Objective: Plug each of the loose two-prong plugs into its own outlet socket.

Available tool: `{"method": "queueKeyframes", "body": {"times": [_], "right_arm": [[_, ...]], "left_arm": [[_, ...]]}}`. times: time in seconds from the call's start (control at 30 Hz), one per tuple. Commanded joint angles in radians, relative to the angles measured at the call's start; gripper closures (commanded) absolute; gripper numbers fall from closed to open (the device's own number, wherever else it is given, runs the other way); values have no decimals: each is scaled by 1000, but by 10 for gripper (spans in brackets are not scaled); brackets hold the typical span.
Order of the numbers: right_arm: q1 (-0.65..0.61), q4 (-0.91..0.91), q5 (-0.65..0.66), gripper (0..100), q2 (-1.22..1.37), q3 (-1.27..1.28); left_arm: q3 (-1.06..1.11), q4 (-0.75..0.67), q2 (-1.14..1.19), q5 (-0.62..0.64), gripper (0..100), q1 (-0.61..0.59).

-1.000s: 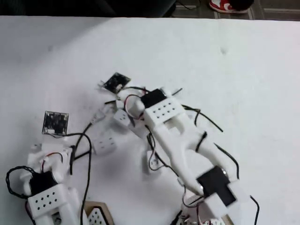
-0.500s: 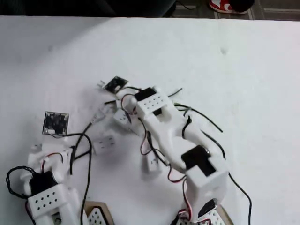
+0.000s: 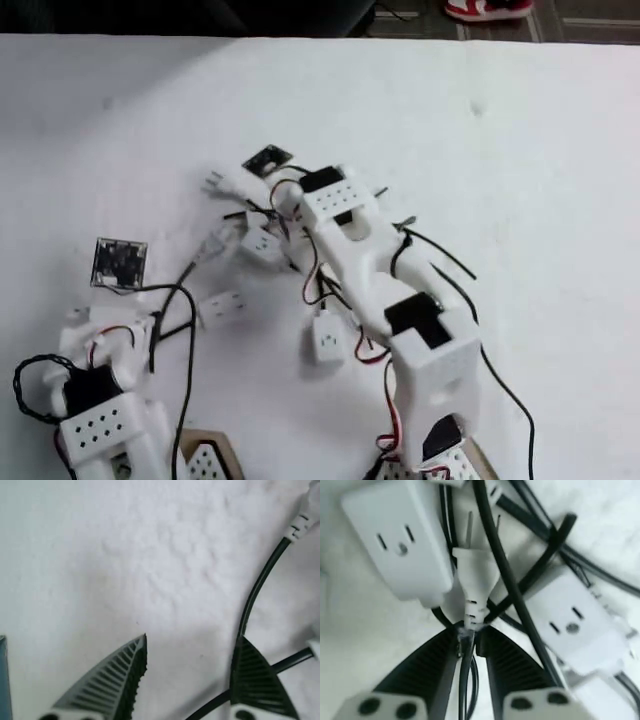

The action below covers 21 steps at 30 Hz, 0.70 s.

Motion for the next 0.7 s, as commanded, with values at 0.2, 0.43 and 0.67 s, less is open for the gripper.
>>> {"method": "queueKeyframes", "body": {"times": [0.2,0.43,0.67], "right_arm": [[53,209,64,979,-338,-32],[278,298,21,979,-430,-32],[344,383,-285,978,-430,-28]], "left_arm": [[-5,-18,-15,14,729,4],[-5,-18,-15,14,729,4],[-5,-18,-15,14,729,4]]}}
